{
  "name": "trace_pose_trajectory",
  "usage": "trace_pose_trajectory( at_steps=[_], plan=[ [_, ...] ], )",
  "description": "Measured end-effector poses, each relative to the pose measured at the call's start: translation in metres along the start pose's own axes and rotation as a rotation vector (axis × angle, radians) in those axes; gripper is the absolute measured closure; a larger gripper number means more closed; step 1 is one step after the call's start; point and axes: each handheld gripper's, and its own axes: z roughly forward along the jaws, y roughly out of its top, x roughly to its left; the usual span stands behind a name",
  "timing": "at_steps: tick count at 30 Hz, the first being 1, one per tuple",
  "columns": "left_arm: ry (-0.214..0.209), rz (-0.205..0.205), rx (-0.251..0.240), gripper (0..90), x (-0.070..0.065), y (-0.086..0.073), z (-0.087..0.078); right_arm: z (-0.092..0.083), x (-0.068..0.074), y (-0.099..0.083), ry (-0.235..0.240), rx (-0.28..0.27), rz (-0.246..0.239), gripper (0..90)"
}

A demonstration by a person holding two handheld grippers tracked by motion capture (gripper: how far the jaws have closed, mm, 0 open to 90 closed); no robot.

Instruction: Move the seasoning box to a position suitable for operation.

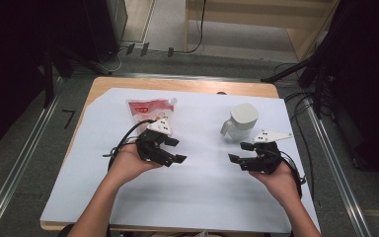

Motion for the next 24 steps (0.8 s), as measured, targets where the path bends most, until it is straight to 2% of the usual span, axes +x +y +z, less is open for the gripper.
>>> trace_pose_trajectory(
  at_steps=[8, 9, 16, 17, 19, 22, 23, 24],
  plan=[
    [0.013, 0.008, -0.011, 34.8, 0.001, 0.0, -0.005, -0.007, -0.011, 0.0, -0.049, -0.014, 0.014, 32.7],
    [0.014, -0.001, -0.027, 34.9, 0.001, 0.0, -0.006, -0.009, -0.015, 0.001, -0.069, -0.027, 0.026, 29.6],
    [0.02, 0.004, -0.025, 34.8, 0.001, 0.0, -0.007, -0.013, -0.024, 0.003, -0.133, -0.036, 0.048, 26.8],
    [0.023, 0.008, -0.017, 34.8, 0.0, 0.0, -0.007, -0.013, -0.028, 0.003, -0.152, -0.041, 0.063, 24.0],
    [0.023, 0.009, -0.017, 34.8, 0.0, 0.0, -0.006, -0.013, -0.03, 0.003, -0.156, -0.044, 0.07, 22.5],
    [0.024, 0.014, -0.01, 34.9, 0.0, 0.0, -0.007, -0.009, -0.038, 0.004, -0.167, -0.054, 0.099, 17.2],
    [0.02, 0.012, -0.017, 34.8, 0.0, 0.0, -0.007, -0.005, -0.043, 0.004, -0.182, -0.064, 0.126, 15.0],
    [0.02, 0.012, -0.017, 34.9, 0.0, 0.0, -0.007, -0.005, -0.043, 0.004, -0.182, -0.064, 0.126, 15.0]
  ],
)
